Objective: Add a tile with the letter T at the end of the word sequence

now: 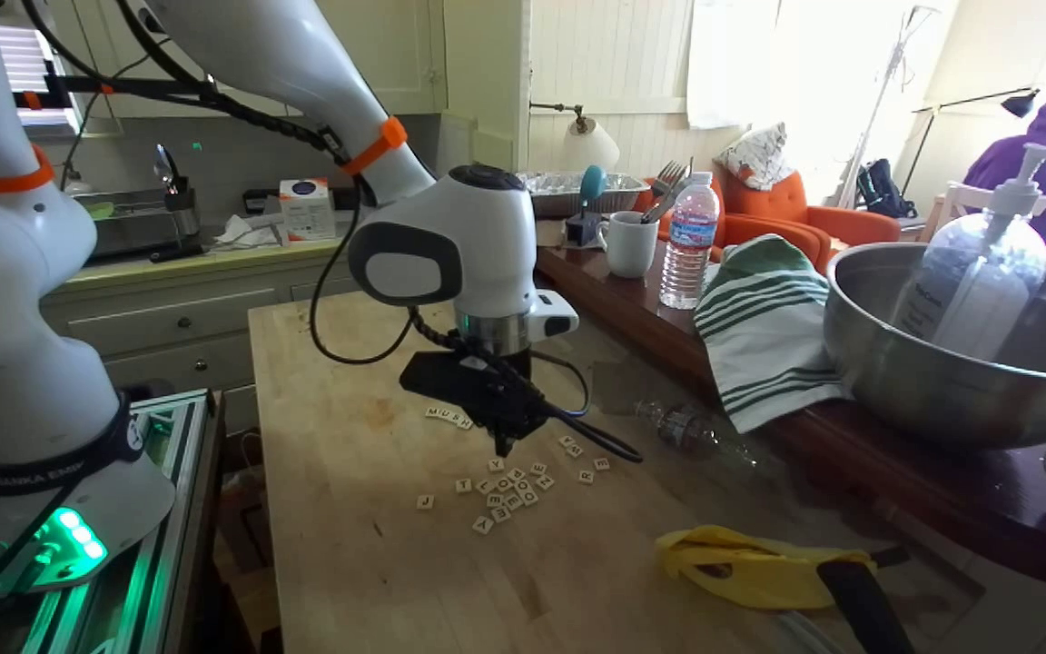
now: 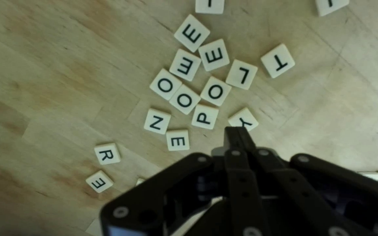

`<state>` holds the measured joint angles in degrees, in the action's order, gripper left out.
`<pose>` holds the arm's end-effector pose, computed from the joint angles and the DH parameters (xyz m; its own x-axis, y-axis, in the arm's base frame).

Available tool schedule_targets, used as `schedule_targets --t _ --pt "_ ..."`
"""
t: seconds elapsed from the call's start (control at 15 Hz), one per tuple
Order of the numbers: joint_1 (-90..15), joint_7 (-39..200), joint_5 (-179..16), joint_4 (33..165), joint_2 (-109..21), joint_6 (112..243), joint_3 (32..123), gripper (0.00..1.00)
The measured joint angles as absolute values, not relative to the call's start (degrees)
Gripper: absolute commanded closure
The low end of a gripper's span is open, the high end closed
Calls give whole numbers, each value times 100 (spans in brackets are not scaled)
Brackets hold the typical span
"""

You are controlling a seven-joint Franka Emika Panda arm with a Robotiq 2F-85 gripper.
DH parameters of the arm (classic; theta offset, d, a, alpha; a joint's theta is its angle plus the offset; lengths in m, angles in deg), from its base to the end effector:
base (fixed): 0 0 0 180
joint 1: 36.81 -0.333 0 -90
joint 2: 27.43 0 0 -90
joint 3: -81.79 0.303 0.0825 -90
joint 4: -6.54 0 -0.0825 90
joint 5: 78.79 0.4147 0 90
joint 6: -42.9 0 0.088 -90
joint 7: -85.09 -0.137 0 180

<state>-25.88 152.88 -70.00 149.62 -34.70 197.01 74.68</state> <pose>0.4680 -0.1576 0.1730 0.7392 0.6688 0.0798 0.6683 -0.7430 0.0360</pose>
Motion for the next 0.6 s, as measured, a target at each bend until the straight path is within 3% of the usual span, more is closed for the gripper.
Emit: schedule_targets --t 0.6 --pt "-2448 15381 -6882 14962 -3696 19707 7582 100"
